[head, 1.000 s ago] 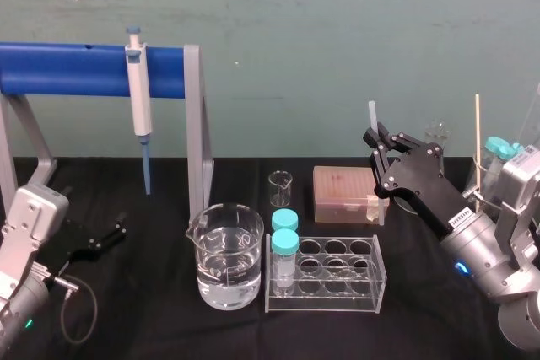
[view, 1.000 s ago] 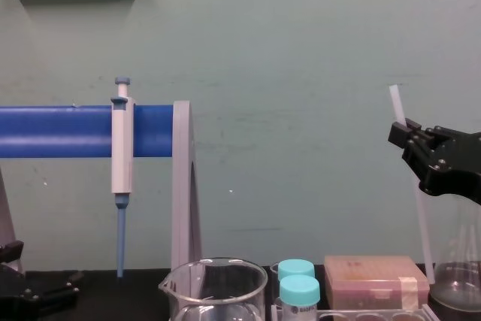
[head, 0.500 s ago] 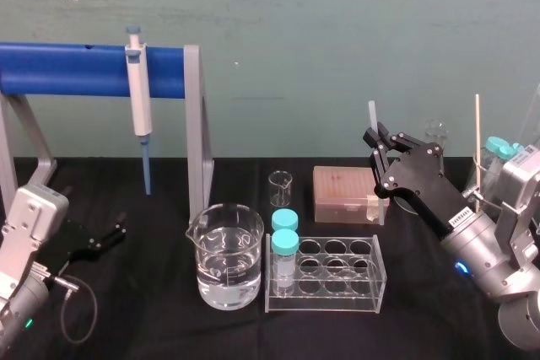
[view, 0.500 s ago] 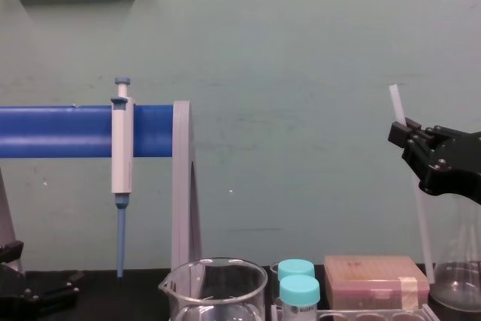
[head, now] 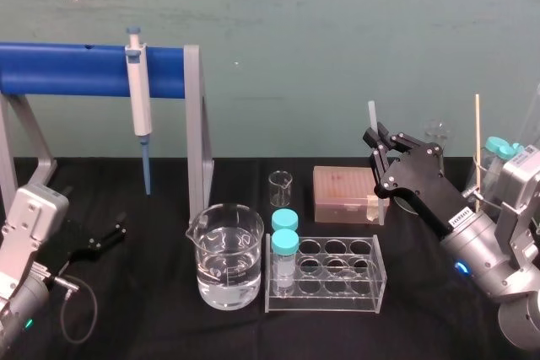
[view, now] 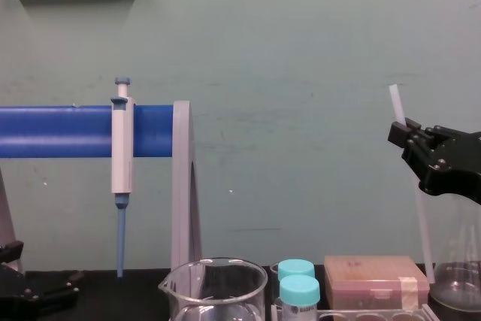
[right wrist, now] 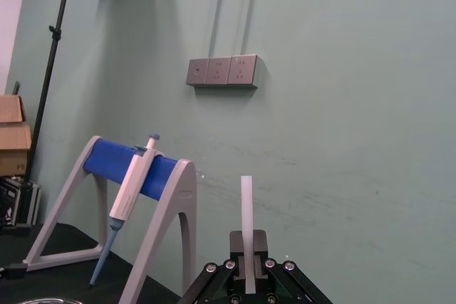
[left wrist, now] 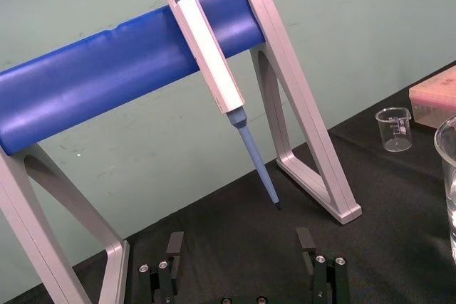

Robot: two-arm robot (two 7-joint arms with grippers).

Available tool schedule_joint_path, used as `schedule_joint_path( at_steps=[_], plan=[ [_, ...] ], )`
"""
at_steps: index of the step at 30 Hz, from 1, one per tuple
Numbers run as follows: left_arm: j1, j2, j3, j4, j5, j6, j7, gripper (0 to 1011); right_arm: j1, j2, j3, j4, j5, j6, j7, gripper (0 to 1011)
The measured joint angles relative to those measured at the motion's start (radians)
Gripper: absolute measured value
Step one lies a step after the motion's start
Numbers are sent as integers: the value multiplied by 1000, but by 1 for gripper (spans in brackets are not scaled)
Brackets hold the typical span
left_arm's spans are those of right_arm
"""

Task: Pick up the stirring rod with one hand, then place it down.

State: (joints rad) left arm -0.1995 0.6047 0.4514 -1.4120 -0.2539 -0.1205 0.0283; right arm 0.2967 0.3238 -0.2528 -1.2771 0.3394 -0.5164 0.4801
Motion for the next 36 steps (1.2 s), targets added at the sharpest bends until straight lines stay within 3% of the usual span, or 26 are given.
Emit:
schedule_joint_path(
  at_steps=[36],
  plan=[
    [0,0,0,0,0,0,0,1000,0,0,0,0,0,0,0,66]
  ],
)
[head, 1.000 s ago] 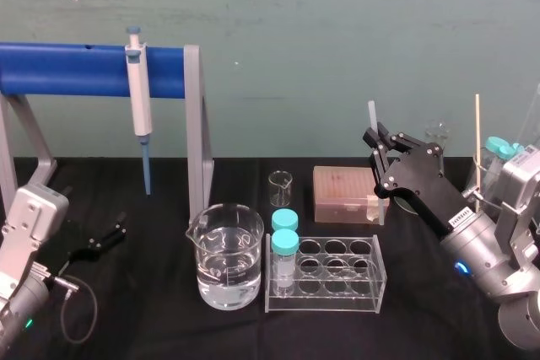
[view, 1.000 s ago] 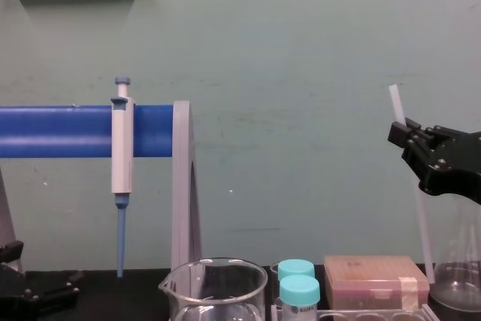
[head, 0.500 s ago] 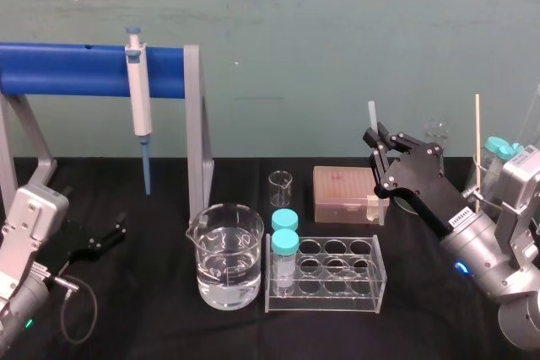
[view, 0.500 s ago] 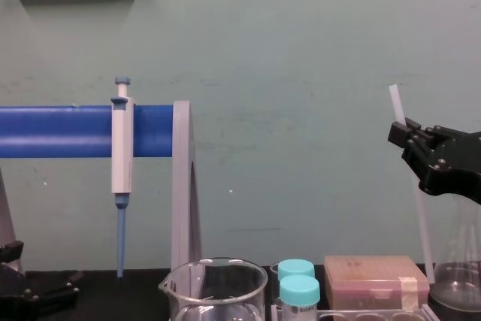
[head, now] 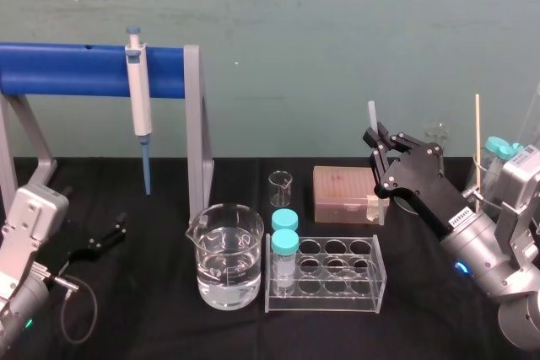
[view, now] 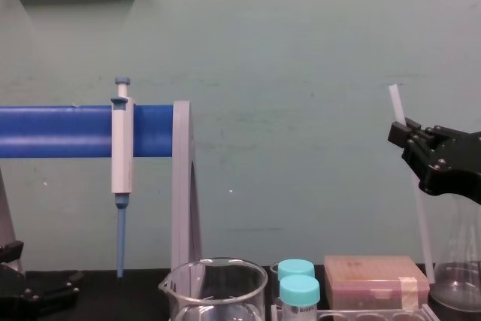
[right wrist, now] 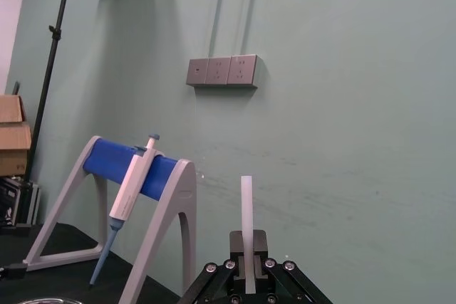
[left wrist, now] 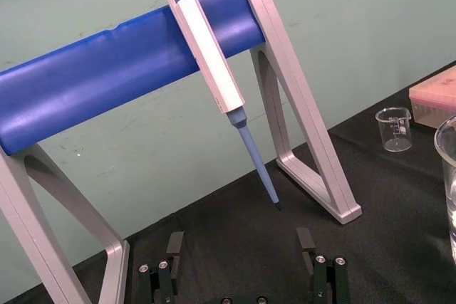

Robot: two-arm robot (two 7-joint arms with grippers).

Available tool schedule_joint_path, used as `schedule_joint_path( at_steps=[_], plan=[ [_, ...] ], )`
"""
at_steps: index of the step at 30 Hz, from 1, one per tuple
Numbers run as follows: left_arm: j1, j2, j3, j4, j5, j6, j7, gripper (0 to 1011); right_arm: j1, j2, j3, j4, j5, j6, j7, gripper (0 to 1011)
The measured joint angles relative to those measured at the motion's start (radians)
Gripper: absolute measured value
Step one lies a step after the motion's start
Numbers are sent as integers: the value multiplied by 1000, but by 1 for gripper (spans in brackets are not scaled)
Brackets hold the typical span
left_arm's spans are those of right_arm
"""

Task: Pick up the stirring rod with one hand, then place it down.

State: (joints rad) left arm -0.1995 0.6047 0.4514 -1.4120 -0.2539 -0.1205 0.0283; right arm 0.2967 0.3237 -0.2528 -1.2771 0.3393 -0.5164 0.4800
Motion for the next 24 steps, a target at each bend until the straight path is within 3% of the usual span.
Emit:
schedule_joint_path(
  at_steps=[24],
  plan=[
    [0,0,0,0,0,0,0,1000,0,0,0,0,0,0,0,66]
  ],
)
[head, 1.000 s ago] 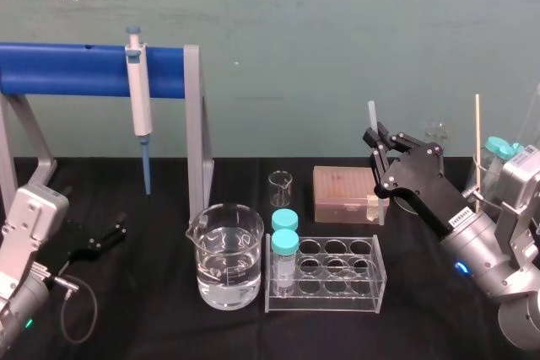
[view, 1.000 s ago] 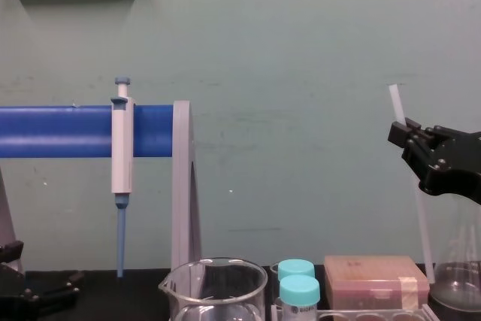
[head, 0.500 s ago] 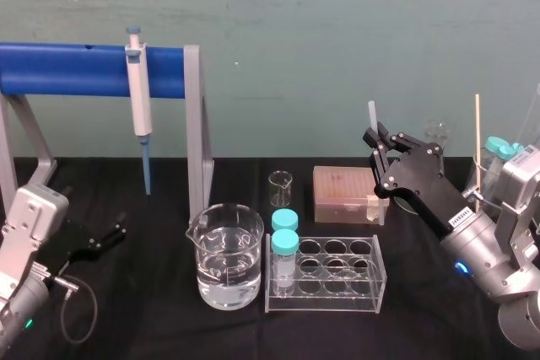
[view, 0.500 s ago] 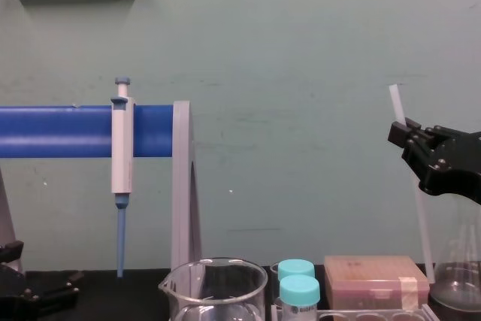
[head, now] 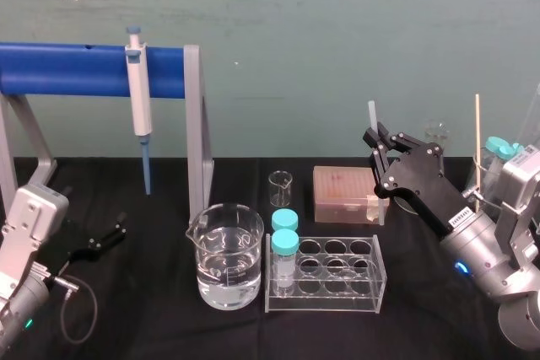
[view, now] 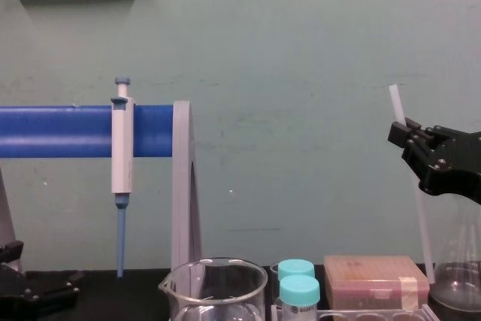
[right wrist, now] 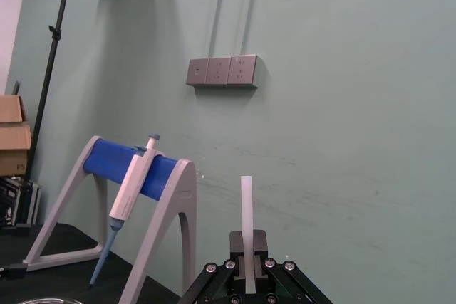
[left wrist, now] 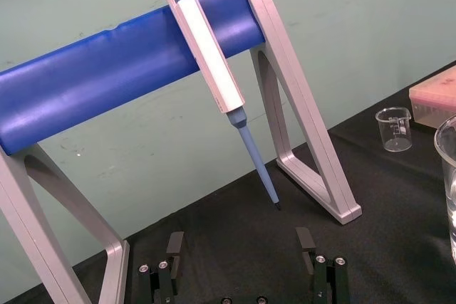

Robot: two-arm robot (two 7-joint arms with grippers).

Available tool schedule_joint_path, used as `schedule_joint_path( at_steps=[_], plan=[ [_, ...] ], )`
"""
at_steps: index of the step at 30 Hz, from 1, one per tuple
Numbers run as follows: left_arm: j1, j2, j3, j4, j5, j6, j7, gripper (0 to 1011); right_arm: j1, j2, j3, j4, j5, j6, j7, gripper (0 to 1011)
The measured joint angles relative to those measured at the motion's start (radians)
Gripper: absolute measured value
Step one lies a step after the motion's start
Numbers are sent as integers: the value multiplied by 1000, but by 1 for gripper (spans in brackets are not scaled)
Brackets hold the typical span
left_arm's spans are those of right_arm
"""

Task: Pick up the stirring rod with one hand, then place it down.

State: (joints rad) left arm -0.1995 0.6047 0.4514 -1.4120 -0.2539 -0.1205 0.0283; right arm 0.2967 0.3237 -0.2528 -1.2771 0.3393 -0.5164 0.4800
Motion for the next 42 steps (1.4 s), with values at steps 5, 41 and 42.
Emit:
schedule_joint_path(
  at_steps=[5,41,42],
  plan=[
    [0,0,0,0,0,0,0,1000,0,0,0,0,0,0,0,66],
    [0,0,0,0,0,0,0,1000,1,-13,7,4,-2,11,25,66],
    [0,0,0,0,0,0,0,1000,1,-15,8,4,-2,16,32,66]
  ],
)
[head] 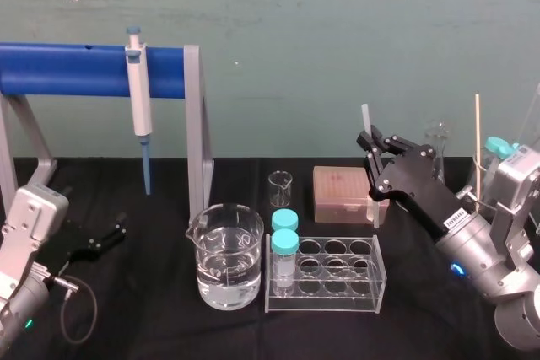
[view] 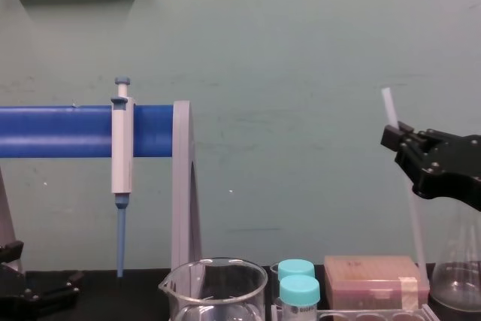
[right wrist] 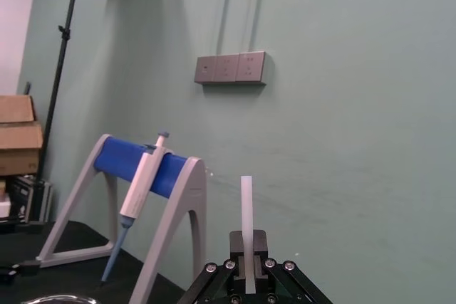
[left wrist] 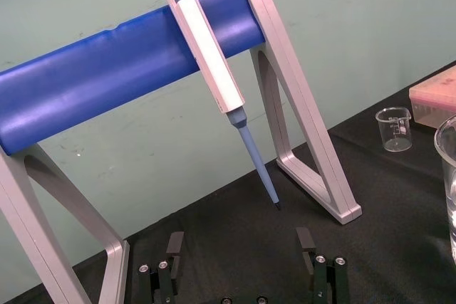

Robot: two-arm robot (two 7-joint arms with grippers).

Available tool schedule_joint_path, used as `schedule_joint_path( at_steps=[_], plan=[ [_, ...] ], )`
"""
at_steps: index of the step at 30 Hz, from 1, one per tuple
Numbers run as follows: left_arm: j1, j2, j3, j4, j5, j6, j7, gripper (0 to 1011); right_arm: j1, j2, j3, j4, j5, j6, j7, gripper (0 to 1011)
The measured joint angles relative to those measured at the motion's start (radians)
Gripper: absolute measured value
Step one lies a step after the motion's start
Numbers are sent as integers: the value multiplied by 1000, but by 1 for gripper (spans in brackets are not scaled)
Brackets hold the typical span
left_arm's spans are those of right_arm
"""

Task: Pick up the stirring rod with one hand, then place it down.

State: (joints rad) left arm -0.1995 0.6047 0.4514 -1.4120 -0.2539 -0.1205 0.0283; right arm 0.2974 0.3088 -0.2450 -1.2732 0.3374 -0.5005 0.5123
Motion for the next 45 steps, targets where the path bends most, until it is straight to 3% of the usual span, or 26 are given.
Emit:
schedule_joint_path(
  at_steps=[21,38,45],
  plan=[
    [0,0,0,0,0,0,0,1000,3,-10,-11,12,33,38,59,66],
    [0,0,0,0,0,0,0,1000,29,-14,-28,69,94,81,102,66],
    [0,0,0,0,0,0,0,1000,51,-20,-30,121,130,108,122,66]
  ],
)
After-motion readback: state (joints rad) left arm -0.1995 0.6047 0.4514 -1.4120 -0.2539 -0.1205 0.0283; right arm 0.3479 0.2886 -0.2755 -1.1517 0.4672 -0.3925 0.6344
